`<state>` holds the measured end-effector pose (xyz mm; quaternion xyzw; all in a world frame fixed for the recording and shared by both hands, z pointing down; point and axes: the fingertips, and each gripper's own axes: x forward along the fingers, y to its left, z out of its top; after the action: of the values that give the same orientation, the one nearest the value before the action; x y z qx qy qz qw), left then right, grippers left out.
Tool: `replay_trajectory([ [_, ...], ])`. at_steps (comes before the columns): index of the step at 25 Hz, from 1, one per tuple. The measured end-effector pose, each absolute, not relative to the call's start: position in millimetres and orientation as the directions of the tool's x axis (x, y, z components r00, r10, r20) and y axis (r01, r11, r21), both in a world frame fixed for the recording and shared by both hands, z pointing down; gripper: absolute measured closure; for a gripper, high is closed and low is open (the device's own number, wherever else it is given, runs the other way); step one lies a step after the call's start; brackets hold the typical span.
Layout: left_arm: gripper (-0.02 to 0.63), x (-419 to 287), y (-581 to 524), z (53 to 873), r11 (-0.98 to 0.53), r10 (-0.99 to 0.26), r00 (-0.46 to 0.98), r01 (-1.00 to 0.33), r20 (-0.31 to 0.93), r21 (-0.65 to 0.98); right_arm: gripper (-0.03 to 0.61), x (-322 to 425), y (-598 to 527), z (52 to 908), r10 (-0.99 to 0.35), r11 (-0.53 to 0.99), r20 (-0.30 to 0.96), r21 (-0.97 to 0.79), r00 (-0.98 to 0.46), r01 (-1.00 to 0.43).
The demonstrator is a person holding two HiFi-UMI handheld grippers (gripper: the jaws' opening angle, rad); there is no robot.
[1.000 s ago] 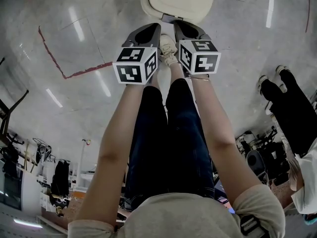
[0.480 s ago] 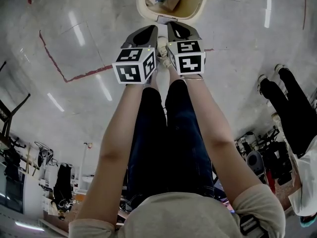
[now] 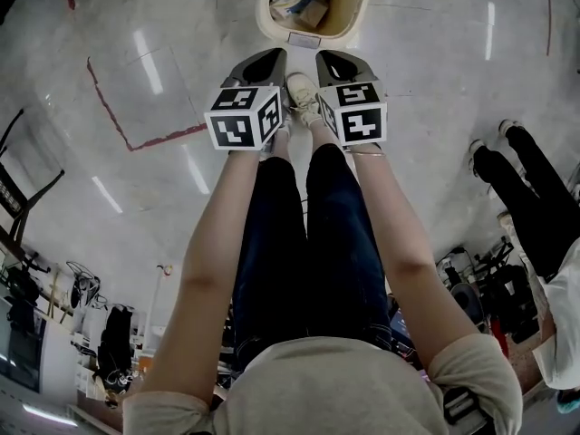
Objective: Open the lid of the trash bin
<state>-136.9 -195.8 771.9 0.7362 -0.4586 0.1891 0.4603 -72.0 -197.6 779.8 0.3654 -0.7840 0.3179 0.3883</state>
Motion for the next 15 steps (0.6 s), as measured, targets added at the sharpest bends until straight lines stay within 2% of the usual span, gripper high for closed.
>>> replay_trajectory([
  [7,0.604,-142.2,-187.5,699.5,-0.096,-0.565,0.496,-0.833,0.659,0.544,0.578,-70.2,-189.3,698.7,-0.361,0.587,0.809,-0.190,-0.465,-0.787],
  [15,0.604,-140.7,-173.2,609.2,-0.145,-0.634,0.495,-0.831,0.595,0.537,0.578,-77.2,-170.3,596.1,-0.414,0.633,0.736,-0.190,-0.536,-0.751],
])
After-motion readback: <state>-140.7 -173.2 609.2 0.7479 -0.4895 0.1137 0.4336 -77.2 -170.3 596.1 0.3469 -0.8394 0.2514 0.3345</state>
